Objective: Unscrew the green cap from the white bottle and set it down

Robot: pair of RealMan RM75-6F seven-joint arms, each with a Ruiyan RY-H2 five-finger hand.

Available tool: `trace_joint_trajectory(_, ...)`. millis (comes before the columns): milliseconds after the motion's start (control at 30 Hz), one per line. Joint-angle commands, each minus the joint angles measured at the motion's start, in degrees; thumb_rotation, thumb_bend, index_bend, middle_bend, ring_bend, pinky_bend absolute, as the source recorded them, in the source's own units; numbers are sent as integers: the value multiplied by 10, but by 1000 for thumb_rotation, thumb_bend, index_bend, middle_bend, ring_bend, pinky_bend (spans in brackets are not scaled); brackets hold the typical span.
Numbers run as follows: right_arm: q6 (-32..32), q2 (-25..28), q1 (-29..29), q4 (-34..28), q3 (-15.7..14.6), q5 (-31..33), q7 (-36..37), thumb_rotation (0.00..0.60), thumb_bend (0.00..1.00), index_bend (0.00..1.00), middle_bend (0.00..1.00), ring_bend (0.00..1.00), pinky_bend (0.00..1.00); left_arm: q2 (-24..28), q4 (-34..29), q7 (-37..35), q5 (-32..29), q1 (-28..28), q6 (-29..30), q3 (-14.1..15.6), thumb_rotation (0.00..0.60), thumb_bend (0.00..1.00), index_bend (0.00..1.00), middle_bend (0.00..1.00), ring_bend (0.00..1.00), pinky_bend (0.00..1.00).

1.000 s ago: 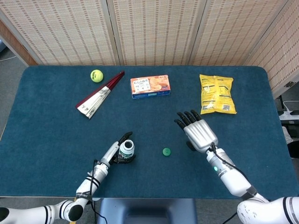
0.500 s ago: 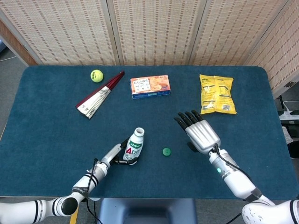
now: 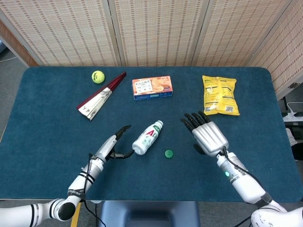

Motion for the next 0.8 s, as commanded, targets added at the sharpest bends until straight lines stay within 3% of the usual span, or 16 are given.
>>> trace_joint_trajectory(33,19,10,-22,-9,-10,-31,4,600,255,0,0,0,0,0,16,73,75,23,81,28,563,339,0,0,0,0)
trace_joint_trajectory(100,38,17,-47,-13,-22,-65,13,600,255,0,0,0,0,11,23,102,107,35,116,40,596,339,0,0,0,0)
trace_joint_trajectory(233,83,30,-106,-13,-55,-148,31,600,255,0,0,0,0,68,6,125,142,61,143,68,600,338,0,0,0,0)
trace_joint_trajectory(367,149,30,-186,9,-98,-241,58,600,255,0,0,0,0,141,-15,127,212,101,172,129,600,346,0,0,0,0)
trace_joint_trajectory(500,236,-10,-282,78,-133,-313,97,600,255,0,0,0,0,175,20,151,326,178,289,202,600,349,0,0,0,0)
trace_joint_trajectory(600,306,-64,-352,156,-139,-326,129,600,255,0,0,0,0,170,86,194,381,248,394,236,600,350,0,0,0,0)
trace_joint_trajectory(700,351,-116,-407,241,-134,-322,178,600,255,0,0,0,0,153,136,195,378,297,448,242,600,361,0,0,0,0)
trace_joint_trajectory(800,347,-126,-422,277,-131,-327,209,600,255,0,0,0,0,156,148,216,369,305,445,235,600,379,0,0,0,0)
